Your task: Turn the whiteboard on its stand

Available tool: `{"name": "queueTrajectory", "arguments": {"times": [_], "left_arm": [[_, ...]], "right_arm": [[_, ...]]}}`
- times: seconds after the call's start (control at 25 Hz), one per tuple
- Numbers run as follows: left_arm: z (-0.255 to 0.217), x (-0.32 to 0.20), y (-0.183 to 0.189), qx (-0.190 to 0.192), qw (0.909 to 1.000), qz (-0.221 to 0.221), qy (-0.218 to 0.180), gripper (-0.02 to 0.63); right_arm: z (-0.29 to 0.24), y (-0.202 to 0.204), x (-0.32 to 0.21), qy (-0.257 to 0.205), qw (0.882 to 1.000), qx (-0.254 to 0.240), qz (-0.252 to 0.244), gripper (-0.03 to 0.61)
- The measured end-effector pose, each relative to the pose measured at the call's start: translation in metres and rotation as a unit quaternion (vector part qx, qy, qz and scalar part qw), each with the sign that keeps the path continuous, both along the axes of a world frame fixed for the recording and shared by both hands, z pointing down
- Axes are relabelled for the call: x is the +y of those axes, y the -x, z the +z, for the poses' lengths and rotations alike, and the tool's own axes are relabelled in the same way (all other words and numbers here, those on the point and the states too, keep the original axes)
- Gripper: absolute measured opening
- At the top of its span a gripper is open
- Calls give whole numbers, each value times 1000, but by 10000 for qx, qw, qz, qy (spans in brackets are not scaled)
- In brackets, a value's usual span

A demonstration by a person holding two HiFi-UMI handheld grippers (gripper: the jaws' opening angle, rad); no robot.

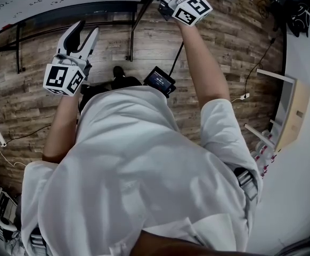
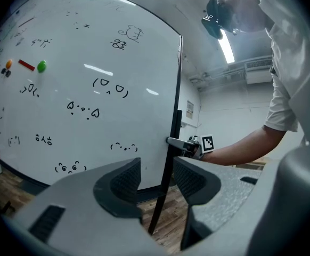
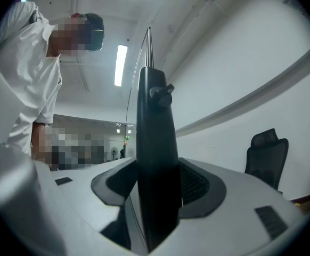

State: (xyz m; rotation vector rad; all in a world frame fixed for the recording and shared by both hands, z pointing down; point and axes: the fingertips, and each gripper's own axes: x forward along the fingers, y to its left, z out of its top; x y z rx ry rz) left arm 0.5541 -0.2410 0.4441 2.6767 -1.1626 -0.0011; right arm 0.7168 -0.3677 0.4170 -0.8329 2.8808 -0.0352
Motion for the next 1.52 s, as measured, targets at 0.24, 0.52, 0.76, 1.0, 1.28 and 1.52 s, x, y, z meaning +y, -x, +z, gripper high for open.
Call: {"name": "queueTrajectory", "arguments": {"times": [0.24,0.52,0.76,1.0,1.28,1.52], "left_arm": [[-6,-2,24,7,9999,-98,-47,196],[-14,-6,64,58,9996,-235,-161,196],[-30,-12,109,128,9990,-304,-306,196],[-51,-17,176,218,9976,-393,-534,196],[-63,-5,272,211,9959,-416,-781,170],[-51,22,344,165,9969,-244,-732,109]], "right_arm": [[-6,-13,18,11,9981,180,595,279],[1,-31,40,22,9836,542,1722,220],[-34,-18,80,-55,9577,394,2850,147],[-63,56,129,-128,9634,-58,2679,81],[-79,145,180,-466,9585,444,2778,5],[-64,217,218,-544,9485,700,3041,-2]]}}
